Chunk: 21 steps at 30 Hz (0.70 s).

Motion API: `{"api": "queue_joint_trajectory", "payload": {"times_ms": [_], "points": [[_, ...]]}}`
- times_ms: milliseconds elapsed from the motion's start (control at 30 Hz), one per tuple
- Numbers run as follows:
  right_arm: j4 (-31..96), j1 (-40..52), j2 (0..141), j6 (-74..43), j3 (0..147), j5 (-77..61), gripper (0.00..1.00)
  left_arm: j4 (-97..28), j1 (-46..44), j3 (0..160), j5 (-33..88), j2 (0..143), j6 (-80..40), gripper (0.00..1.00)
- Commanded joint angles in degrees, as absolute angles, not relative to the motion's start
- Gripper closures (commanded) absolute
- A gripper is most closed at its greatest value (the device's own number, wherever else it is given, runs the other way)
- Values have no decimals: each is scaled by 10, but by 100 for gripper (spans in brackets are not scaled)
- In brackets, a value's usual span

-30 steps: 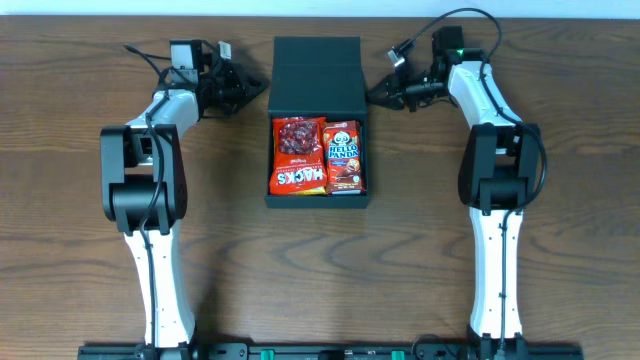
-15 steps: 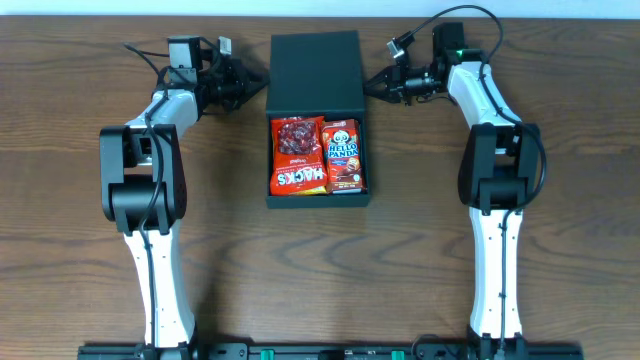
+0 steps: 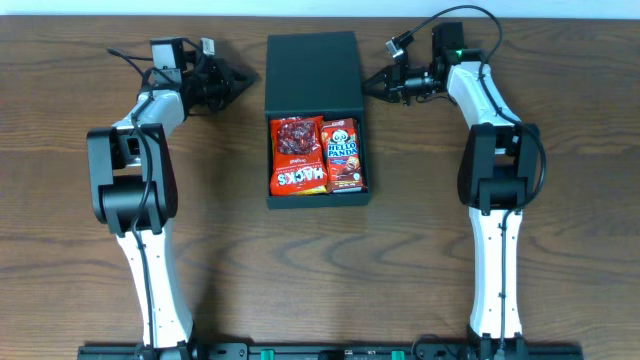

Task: Pack container
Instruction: 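Push the lid forward with both grippers to close the box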

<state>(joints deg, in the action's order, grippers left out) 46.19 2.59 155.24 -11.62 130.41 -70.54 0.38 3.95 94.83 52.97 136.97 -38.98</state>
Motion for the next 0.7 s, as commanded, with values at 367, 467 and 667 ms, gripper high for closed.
{"api": "queue_joint_trajectory", "payload": {"times_ms": [367, 467, 667], "points": [[460, 35, 1560, -119, 1303, -758, 99, 35, -15, 946, 522, 1380, -390, 94], [460, 34, 1560, -103, 1303, -789, 99, 79, -17, 946, 553, 1380, -390, 94], [454, 34, 1560, -102, 1304, -825, 98, 152, -7, 946, 644, 1380, -403, 94]]}}
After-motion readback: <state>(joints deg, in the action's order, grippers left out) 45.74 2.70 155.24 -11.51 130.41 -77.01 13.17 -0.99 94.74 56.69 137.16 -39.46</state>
